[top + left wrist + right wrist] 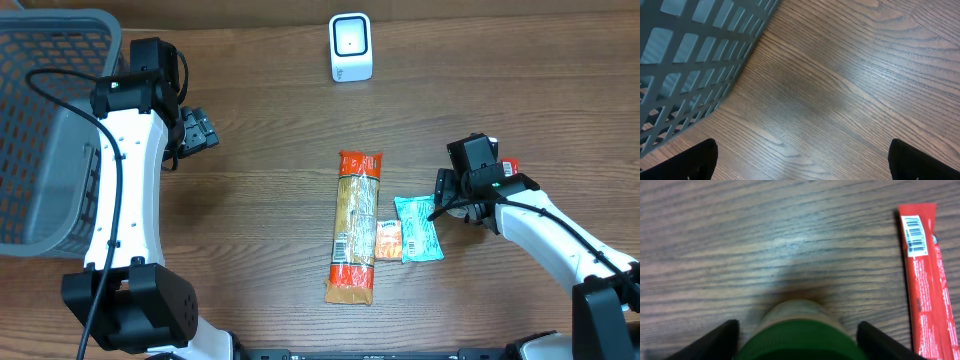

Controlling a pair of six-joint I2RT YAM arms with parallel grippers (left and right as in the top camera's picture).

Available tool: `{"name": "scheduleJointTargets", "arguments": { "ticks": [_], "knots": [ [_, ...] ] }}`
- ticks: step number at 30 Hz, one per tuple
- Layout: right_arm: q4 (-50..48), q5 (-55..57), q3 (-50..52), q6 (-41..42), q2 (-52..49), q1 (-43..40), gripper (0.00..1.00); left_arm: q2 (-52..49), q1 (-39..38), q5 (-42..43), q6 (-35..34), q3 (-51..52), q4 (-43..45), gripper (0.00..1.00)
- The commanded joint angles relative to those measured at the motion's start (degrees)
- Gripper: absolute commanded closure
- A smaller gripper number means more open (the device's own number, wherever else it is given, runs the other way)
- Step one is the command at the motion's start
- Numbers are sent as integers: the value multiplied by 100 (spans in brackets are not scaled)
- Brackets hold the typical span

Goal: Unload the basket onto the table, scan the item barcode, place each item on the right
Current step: 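Lift the green-lidded jar with the right gripper, then carry the jar up to the white barcode scanner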

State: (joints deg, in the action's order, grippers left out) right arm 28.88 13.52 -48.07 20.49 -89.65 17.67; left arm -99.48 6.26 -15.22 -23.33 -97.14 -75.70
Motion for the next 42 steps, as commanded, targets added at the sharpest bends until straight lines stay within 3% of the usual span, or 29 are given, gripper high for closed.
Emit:
{"name": "scheduleJointTargets", "arguments": {
  "ticks": [1, 9, 13, 25, 32, 42],
  "knots": [
    [-52, 59, 48, 0, -17, -17, 32, -15, 11, 7, 127, -127, -13, 0],
    [136, 57, -125, -4, -15, -17, 39, -15, 11, 7, 127, -127, -13, 0],
    [813, -83, -813, -385, -13, -17, 52, -15, 11, 7, 127, -127, -13, 0],
    [3233, -1137, -4120, -907, -63, -17, 58, -15, 11, 4, 127, -127, -13, 0],
    [4398, -1346, -6559, -1012, -973, 26, 59, -15, 11, 7, 127, -127, -13, 0],
    [3512, -1847, -6887, -990, -2557, 114, 60, -15, 11, 7, 127, -127, -13, 0]
  ]
}}
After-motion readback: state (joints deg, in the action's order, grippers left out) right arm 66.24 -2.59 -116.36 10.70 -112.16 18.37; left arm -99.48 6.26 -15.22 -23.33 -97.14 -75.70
